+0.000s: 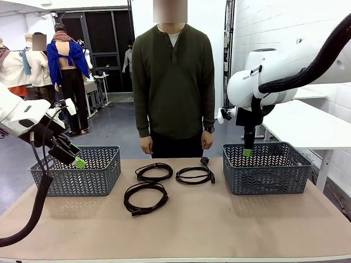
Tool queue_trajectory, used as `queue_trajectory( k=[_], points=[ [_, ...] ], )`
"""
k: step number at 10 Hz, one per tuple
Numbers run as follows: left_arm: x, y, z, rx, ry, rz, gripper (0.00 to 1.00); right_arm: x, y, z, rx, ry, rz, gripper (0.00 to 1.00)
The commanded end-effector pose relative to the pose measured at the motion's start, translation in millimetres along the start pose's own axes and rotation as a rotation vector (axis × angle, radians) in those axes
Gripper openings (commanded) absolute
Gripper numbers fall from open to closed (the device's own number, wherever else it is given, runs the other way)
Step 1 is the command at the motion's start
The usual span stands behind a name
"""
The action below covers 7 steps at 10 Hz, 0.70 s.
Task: Organize the cables according to human instructions.
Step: Pick up a bundle of cables and place it in the basket indicated by the human.
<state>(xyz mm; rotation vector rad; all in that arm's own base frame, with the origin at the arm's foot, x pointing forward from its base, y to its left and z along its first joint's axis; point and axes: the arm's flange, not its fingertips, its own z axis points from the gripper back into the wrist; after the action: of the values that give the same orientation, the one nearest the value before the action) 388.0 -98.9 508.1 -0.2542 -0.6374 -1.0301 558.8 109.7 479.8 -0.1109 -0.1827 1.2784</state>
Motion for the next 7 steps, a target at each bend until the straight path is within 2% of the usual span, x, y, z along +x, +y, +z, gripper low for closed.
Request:
queue_trajectory(
  k=[1,3,7],
  points=[
    [-4,3,-1,-0.019,-0.017,-0.018,1.0,3,33,-11,-0.022,-0.076,-0.046,1.0],
    [-4,3,-1,-0.019,-0.017,-0.018,1.0,5,57,-12,-0.009,-0.17,-0.028,1.0],
    [-4,3,-1,-0.019,-0.017,-0.018,1.0,7,88,-6,-0.009,-0.255,0.004,1.0]
  ],
)
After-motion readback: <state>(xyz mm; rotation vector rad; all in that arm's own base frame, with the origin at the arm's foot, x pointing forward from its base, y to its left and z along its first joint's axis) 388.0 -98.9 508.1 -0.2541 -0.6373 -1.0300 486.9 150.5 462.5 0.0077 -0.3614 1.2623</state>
